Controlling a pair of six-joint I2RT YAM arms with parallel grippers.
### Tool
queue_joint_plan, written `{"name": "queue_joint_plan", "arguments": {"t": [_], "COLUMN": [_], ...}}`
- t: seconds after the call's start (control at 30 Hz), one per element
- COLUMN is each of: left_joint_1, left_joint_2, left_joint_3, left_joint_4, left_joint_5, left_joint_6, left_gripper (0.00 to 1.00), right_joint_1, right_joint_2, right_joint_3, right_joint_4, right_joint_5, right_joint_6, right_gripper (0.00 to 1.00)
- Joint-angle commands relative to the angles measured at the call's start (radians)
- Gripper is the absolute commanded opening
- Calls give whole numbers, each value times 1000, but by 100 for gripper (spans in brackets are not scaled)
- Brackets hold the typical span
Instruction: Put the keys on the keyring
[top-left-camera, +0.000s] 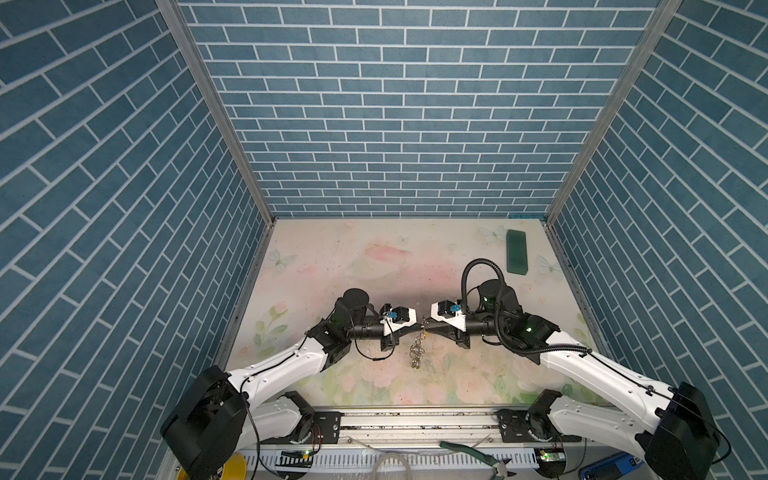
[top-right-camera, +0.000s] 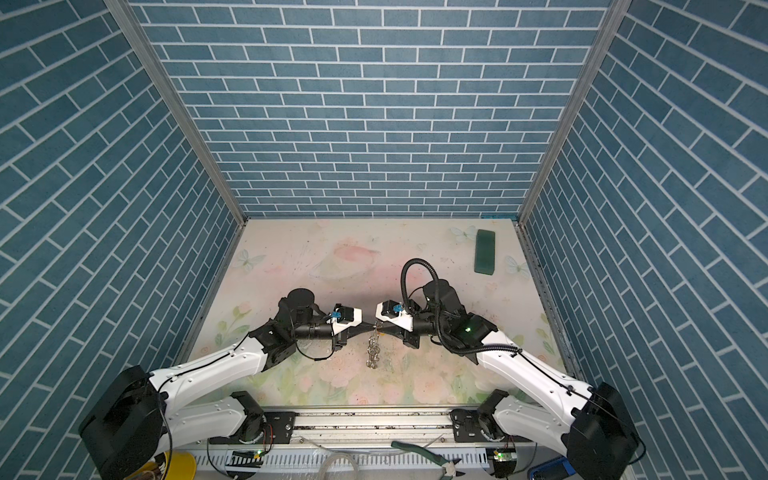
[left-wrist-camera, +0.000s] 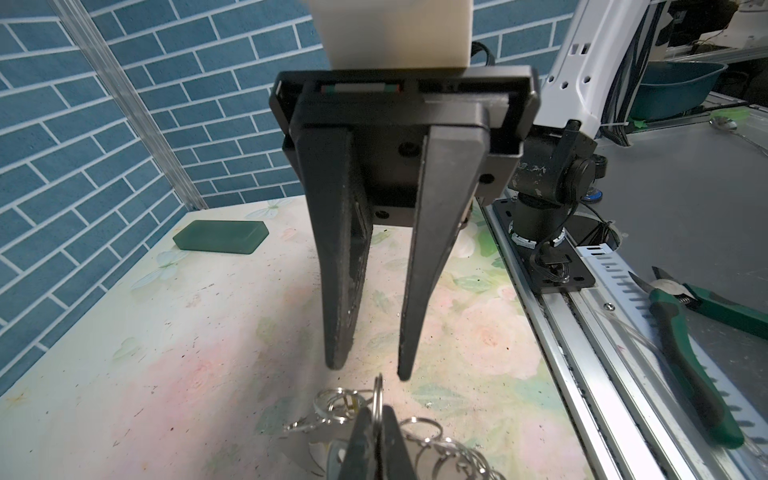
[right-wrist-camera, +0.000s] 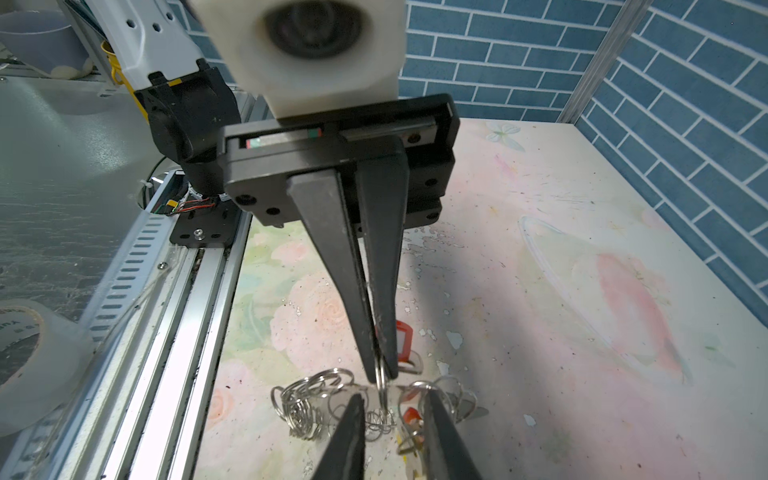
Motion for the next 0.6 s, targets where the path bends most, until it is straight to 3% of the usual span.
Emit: {"name": "queue_joint_plan", "arguments": {"t": [0.0, 0.43, 0.57], "left_joint_1": [-3, -2, -3], "left_joint_2": [2, 11, 11], "left_joint_3": [27, 29, 25], "left_joint_4": [31, 39, 48], "left_joint_5": [28, 58, 49], "left_joint_6": [-5, -16, -22], "left_gripper": [0, 0, 0], "right_joint_1": [8, 19, 21], "right_joint_2": [15, 43, 30], "right_joint_3": [55, 66, 60], "right_joint_4": [-16, -17, -4], "right_joint_5": [-43, -38, -3], "right_joint_6": [-8, -15, -14], "right_gripper": [23, 14, 1]}}
